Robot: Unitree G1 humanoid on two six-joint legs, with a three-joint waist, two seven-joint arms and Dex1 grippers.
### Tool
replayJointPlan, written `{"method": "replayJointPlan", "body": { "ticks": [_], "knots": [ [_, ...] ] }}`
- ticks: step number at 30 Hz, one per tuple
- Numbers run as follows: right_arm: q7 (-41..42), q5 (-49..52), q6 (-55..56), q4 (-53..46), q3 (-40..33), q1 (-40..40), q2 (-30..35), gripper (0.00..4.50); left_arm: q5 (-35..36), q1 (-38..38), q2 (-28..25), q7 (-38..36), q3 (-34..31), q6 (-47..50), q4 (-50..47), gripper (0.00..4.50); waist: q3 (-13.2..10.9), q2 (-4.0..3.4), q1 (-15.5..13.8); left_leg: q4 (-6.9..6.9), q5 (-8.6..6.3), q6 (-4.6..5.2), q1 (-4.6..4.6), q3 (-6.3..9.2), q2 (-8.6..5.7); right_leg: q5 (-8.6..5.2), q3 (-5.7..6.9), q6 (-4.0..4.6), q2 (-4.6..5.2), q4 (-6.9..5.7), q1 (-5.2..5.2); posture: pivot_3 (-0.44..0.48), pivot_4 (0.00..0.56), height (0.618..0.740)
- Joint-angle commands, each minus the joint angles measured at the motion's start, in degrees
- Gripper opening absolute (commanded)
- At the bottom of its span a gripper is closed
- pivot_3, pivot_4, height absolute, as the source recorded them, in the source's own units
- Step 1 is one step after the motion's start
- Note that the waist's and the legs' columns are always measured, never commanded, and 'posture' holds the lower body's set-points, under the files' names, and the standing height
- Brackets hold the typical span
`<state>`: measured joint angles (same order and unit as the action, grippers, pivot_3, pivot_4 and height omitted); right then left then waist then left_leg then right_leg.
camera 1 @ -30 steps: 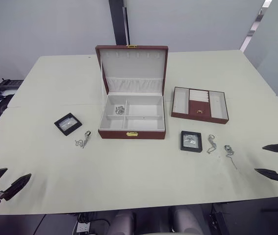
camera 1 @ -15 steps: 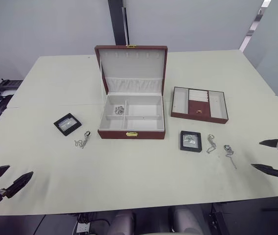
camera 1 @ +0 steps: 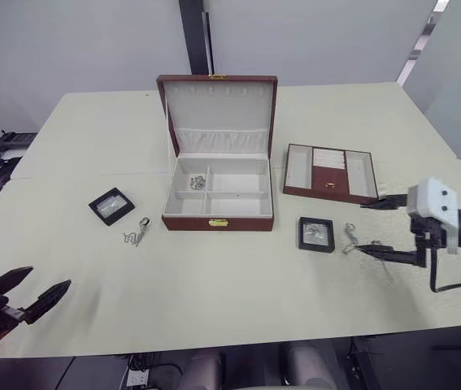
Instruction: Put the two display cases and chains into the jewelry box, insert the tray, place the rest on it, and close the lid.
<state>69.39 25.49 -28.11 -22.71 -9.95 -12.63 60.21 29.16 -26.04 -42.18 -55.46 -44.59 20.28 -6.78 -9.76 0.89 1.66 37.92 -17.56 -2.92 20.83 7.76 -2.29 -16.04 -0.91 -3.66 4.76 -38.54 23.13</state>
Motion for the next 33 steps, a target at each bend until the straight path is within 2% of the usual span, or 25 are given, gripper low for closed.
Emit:
{"method": "replayJointPlan", "body": {
  "ticks": [1,5,10,16,21,33],
  "knots": [
    [-1.2,3.9,-3.5,-4.2,4.2,-6.1,-2.3,4.5,2.3,0.6,0.8,2.1,0.9,2.4,-5.4,4.48,0.0,0.0,0.0,0.0,0.0,0.0,0.0,0.0,0.0,0.0,-0.02,0.0,0.01,0.0,0.0,0.0,0.15,0.74],
    [-2.4,5.2,-5.8,-5.5,9.8,-11.8,-6.6,4.5,3.0,3.5,2.4,6.0,4.0,4.8,-8.9,4.48,0.0,0.01,-0.1,0.01,0.0,0.0,0.01,0.02,-0.02,0.0,0.0,0.0,0.04,0.0,0.01,0.0,0.15,0.74],
    [-3.8,4.3,-6.3,-5.0,15.7,-16.4,-11.5,4.5,2.5,8.8,5.7,14.6,9.6,8.9,-13.3,4.48,0.0,0.05,-0.2,0.03,0.01,-0.01,0.02,0.06,-0.03,0.01,0.0,-0.01,0.06,0.0,0.01,0.0,0.15,0.74],
    [-6.9,3.0,-7.5,-4.2,19.7,-20.3,-16.7,4.5,-1.3,14.1,8.1,23.2,14.8,10.4,-14.0,4.48,0.0,0.06,-0.1,0.03,0.02,-0.04,0.02,0.06,-0.07,0.02,0.0,0.0,0.03,-0.05,0.06,0.0,0.15,0.74],
    [-9.1,2.1,-8.3,-3.9,21.0,-21.6,-19.0,4.5,-2.9,16.9,8.6,25.7,17.3,11.1,-11.2,4.48,0.0,0.06,-0.1,0.03,0.02,-0.04,0.02,0.06,-0.09,0.02,-0.01,0.0,0.03,-0.05,0.09,0.0,0.15,0.74],
    [-11.1,1.7,-9.1,-4.3,22.2,-22.3,-20.8,4.5,-4.8,23.6,8.7,26.6,24.1,11.7,-6.5,4.48,0.0,0.06,-0.1,0.04,0.02,-0.04,0.03,0.08,-0.15,0.02,0.01,0.0,0.04,-0.06,0.09,0.0,0.15,0.74]
  ]
}}
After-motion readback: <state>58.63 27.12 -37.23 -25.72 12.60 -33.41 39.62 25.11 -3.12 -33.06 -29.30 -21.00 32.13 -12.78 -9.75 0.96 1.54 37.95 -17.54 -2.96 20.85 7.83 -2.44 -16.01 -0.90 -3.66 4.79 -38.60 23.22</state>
